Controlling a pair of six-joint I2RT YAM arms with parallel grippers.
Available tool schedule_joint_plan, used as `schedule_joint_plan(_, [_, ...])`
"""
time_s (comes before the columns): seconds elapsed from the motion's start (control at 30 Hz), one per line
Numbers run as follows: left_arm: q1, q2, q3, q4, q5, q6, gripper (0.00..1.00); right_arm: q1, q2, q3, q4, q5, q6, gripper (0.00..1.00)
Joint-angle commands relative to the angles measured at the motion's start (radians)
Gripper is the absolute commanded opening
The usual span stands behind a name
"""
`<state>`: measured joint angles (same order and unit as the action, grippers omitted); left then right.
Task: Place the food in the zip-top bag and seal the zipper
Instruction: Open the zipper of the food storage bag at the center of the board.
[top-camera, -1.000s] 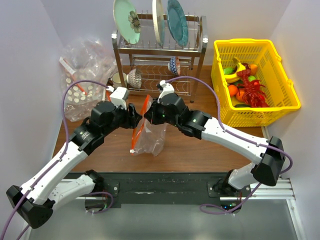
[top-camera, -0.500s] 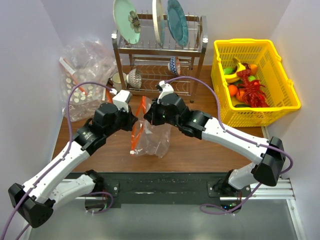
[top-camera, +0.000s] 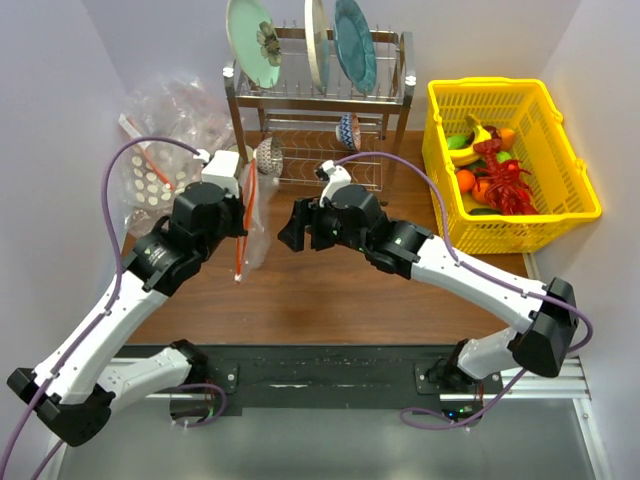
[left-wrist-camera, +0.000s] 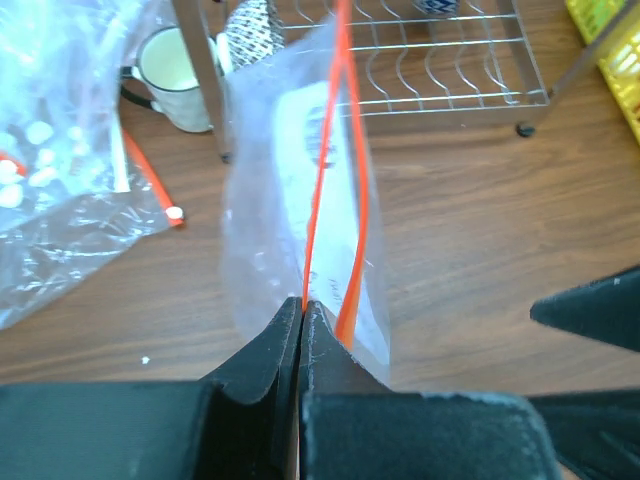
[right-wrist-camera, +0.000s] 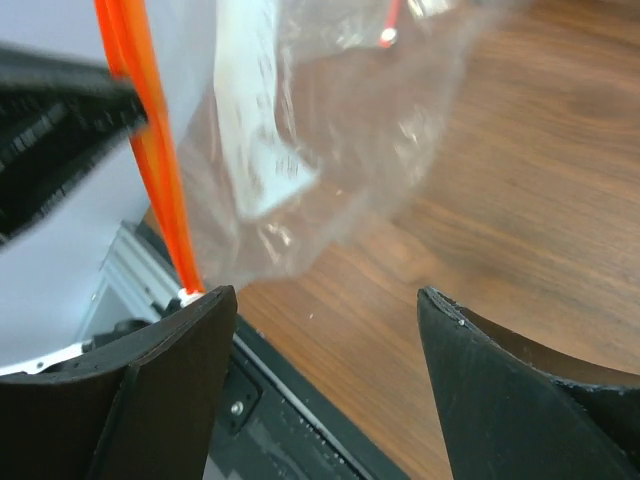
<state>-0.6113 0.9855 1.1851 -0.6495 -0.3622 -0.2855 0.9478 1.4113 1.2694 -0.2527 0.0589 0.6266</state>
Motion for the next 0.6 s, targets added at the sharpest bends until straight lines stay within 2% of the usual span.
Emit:
schedule_joint_plan(0.0, [-0.005, 0.041, 0.042, -0.055, -0.046, 0.043, 0.00, -0.001, 0.017, -0.010, 0.070, -0.083, -0.030, 0.74])
schedule_joint_plan(0.07, [-0.005, 0.056, 0.006, -0.032, 0.011, 0.034, 0.00, -0.001, 0.025, -0.034, 0.089, -0.088, -0.028, 0.72])
schedule_joint_plan(0.2, [-0.005, 0.068, -0.216, 0.167, 0.179, -0.041, 0.00, -0.001, 0.026, -0.093, 0.115, -0.090, -0.027, 0.66])
schedule_joint_plan(0.3, [-0.004, 0.111, -0.323, 0.275, 0.272, -0.099, 0.00, -0.001, 0.003, -0.152, 0.133, -0.076, -0.024, 0.63])
schedule_joint_plan(0.57, [-0.005, 0.171, -0.383, 0.398, 0.348, -0.165, 0.00, -0.001, -0.038, -0.306, 0.151, -0.030, 0.018, 0.55])
